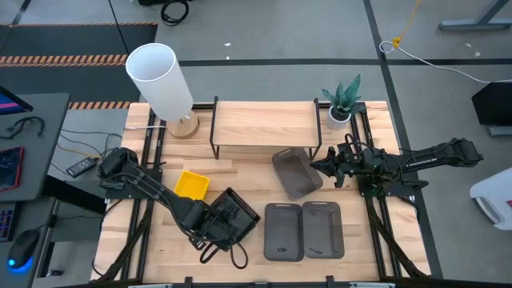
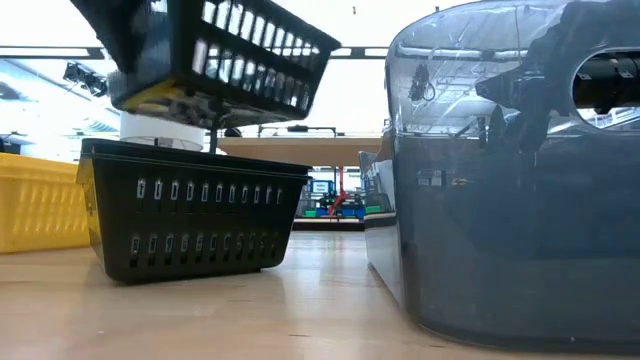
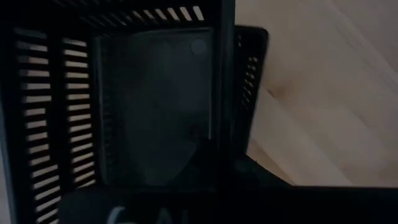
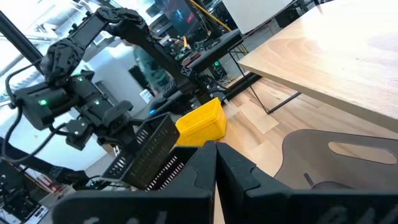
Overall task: Stack baskets on shelf by color
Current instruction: Stack the top black bin on the black bin on the table
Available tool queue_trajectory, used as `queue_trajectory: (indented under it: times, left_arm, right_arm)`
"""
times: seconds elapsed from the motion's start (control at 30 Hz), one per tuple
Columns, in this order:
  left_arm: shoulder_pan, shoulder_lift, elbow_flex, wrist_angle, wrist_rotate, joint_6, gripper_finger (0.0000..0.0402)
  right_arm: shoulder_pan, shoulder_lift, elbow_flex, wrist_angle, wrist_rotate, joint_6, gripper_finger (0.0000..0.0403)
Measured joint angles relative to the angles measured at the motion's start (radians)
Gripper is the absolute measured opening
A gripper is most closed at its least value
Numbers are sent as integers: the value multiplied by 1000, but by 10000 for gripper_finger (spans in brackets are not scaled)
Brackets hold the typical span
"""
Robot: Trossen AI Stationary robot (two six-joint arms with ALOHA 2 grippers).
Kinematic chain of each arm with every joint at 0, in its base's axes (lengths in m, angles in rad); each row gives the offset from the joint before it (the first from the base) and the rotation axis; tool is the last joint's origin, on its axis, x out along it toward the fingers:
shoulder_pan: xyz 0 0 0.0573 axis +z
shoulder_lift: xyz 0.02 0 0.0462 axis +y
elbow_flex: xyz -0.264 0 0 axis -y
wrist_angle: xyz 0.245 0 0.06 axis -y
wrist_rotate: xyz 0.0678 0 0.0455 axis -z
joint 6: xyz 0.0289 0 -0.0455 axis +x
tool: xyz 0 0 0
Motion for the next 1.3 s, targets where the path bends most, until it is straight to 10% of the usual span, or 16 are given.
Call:
queue_trajectory:
  times: [0.77,1.3]
  left_arm:
    - [-24,2,-165,144,23,22,4]
    - [-3,1,-221,208,115,-84,153]
  right_arm:
    - [0,0,0,0,0,0,14]
    - [0,0,0,-1,0,0,14]
